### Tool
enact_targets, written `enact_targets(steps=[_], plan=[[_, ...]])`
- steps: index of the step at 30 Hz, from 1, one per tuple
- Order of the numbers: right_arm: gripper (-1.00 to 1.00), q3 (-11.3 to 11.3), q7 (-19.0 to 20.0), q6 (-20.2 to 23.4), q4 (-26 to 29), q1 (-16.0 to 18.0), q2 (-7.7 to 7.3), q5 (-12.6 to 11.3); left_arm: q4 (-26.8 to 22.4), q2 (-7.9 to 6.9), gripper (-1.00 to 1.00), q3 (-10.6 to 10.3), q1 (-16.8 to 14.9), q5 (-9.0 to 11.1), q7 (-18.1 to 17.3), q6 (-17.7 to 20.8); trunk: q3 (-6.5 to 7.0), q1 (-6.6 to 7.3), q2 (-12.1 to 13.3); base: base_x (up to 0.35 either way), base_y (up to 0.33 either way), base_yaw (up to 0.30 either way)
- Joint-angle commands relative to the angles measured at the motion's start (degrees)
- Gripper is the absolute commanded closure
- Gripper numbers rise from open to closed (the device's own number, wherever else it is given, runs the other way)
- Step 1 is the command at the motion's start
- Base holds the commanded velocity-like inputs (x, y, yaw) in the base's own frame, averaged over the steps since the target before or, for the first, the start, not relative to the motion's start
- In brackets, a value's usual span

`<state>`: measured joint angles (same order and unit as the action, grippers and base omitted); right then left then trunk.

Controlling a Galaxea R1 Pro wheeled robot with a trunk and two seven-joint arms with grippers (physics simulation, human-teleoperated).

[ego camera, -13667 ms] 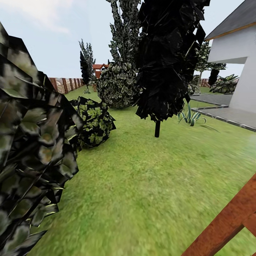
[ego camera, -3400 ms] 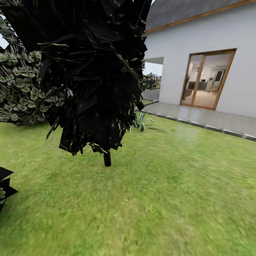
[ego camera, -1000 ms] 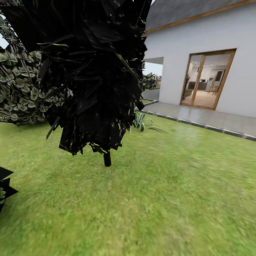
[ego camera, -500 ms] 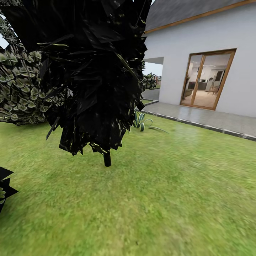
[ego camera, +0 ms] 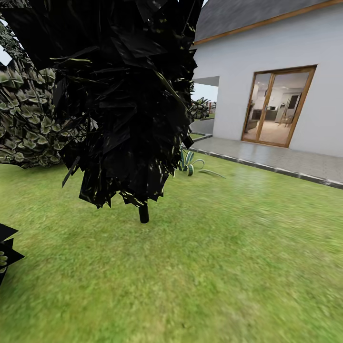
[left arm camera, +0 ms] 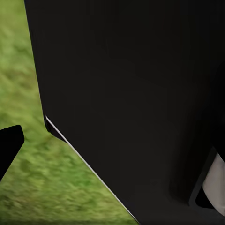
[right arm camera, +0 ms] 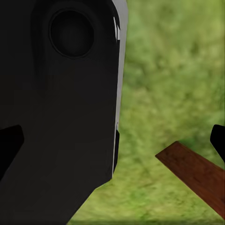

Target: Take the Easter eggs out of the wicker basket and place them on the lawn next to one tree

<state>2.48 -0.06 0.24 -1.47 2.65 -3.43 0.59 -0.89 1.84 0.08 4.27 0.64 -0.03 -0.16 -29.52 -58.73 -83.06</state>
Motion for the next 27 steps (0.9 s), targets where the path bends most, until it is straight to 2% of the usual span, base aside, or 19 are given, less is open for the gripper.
enact_targets(steps=[1, 27], plan=[[-1.00, 0.24, 0.00, 0.03, -0.11, 0.07, 0.00, 0.06, -0.10, 0.02, -1.00, 0.00, 0.03, 0.07, -0.02, -0.02, -0.04, 0.00, -0.02, 0.000, 0.000, 0.000], [-1.00, 0.24, -0.02, 0.03, -0.11, 0.07, 0.00, 0.04, -0.12, 0.01, -1.00, 0.00, 0.03, 0.07, -0.01, -0.02, -0.04, 0.00, -0.02, 0.000, 0.000, 0.000]])
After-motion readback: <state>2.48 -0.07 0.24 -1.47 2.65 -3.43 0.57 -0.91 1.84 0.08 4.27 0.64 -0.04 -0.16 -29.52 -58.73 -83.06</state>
